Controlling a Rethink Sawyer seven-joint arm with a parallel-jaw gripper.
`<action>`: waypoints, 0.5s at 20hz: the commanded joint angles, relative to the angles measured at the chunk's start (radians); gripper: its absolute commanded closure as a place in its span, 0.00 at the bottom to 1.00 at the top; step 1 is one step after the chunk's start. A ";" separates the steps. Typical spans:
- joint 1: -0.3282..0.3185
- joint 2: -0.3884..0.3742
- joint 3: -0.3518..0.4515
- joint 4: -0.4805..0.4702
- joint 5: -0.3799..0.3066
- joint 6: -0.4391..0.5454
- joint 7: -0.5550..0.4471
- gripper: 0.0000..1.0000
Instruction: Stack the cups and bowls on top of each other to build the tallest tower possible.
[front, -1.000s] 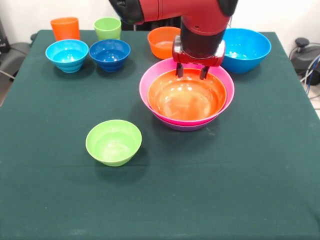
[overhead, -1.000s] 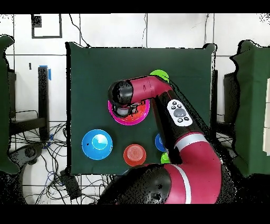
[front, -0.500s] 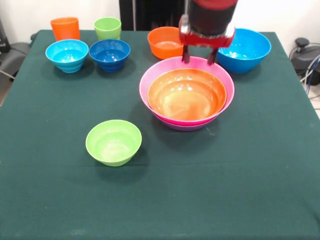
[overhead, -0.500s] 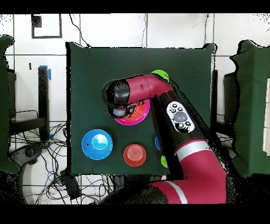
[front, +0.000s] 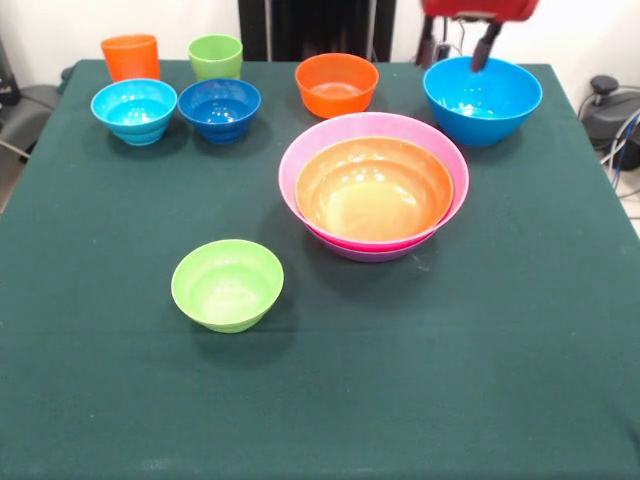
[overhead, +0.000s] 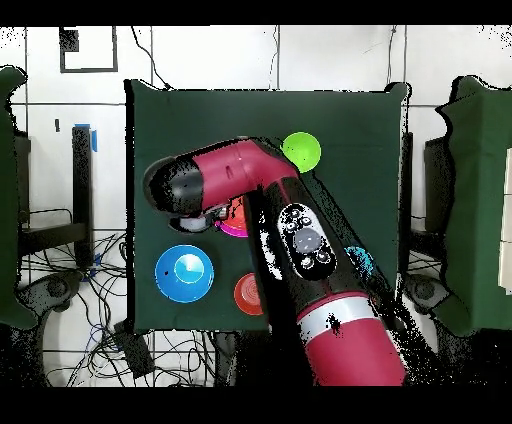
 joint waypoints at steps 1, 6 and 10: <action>0.057 -0.051 -0.040 0.050 -0.027 0.086 -0.012 0.00; 0.110 -0.044 -0.055 -0.010 -0.080 0.087 -0.022 0.00; 0.134 0.008 -0.054 -0.074 -0.112 0.053 -0.038 0.00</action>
